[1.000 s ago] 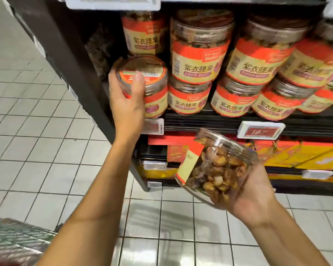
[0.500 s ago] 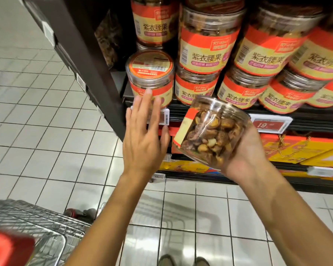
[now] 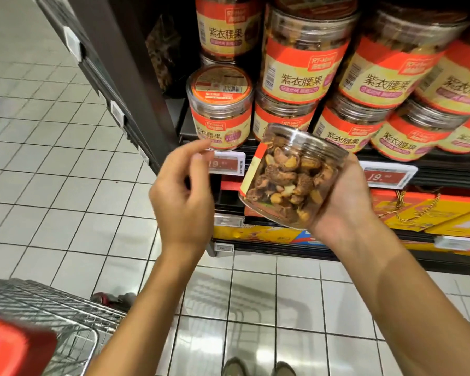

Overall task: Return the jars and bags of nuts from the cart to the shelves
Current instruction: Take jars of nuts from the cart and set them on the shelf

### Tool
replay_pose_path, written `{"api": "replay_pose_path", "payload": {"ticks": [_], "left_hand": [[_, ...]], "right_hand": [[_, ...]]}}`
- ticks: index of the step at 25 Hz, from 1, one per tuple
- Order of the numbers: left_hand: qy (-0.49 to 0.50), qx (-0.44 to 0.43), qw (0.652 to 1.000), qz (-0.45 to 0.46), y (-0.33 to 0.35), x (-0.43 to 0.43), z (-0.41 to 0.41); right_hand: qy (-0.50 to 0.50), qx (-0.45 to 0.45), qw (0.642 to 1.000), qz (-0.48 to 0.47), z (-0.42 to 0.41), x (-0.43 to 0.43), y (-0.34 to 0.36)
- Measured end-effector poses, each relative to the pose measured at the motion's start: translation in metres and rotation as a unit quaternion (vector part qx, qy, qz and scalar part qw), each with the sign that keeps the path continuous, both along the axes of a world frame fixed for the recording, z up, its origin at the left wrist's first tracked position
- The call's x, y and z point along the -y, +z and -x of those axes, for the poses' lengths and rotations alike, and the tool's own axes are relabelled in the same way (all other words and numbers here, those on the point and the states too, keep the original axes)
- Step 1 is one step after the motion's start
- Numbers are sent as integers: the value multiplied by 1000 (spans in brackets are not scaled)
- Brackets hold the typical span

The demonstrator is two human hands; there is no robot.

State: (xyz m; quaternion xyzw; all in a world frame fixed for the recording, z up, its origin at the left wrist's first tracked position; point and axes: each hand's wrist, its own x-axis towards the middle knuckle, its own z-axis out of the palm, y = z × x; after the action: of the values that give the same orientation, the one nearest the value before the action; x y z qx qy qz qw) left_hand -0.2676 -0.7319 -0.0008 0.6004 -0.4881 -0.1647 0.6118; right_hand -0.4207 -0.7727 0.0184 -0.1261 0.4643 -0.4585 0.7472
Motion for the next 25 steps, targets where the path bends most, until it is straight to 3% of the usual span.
{"api": "replay_pose_path", "payload": {"ticks": [1, 2, 4, 8, 11, 12, 14, 16, 17, 22, 25], "left_hand": [[-58, -141, 988, -26, 14, -7, 4], [-116, -214, 968, -53, 25, -11, 8], [-197, -245, 944, -97, 39, -13, 14], [-197, -307, 928, -76, 46, -9, 16], [-148, -348, 925, -34, 47, -13, 17], [-122, -365, 923, -31, 50, -13, 18], [-51, -367, 928, -35, 53, -10, 17], [-14, -332, 942, -35, 57, -7, 16], [-17, -322, 946, -28, 59, -8, 16], [-131, -370, 919, 23, 66, -27, 13], [-153, -362, 917, 70, 71, -30, 11]], "right_hand": [[-2, -6, 1000, 16, -3, 0, 2], [5, -9, 999, 34, -7, -2, 6], [43, 2, 995, 91, -19, -8, 16], [73, -9, 982, 172, -41, -12, 33], [10, -173, 966, 192, -48, -10, 43], [-32, -245, 946, 210, -48, -16, 43], [-89, -361, 871, 320, -45, -47, 40], [-44, -409, 805, 428, -41, -79, 36], [-15, -411, 792, 452, -40, -88, 32], [74, -337, 841, 417, -34, -60, 43], [68, -365, 821, 434, -41, -35, 50]]}}
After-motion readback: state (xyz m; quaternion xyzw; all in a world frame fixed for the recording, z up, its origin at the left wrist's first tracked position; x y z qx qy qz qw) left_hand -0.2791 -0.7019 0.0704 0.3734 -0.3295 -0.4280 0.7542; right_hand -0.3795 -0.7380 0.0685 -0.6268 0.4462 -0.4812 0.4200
